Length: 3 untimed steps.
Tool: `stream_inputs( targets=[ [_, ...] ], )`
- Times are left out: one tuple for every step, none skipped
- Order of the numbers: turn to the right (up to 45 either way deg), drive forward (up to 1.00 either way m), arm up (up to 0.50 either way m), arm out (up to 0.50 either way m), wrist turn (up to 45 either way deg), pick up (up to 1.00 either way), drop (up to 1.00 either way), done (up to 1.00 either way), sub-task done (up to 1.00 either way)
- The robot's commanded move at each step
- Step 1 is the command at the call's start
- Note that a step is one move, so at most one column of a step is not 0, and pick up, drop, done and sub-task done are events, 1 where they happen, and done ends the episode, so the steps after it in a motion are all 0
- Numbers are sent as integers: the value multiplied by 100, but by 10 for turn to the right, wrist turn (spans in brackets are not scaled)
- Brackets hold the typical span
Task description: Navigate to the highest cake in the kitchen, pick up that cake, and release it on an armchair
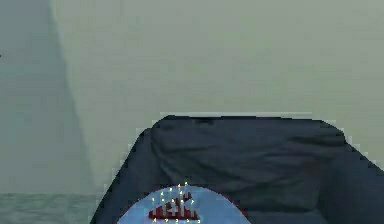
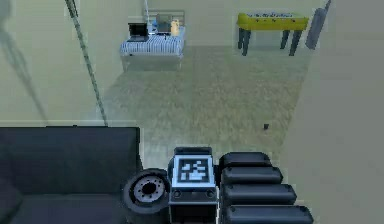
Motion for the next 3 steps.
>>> stream_inputs(
  targets=[
    [-450,0,0,0,0,0,0,0,0],
    [-150,0,0,0,0,0,0,0,0],
    [0,0,0,38,0,0,0,0,0]
  ],
)
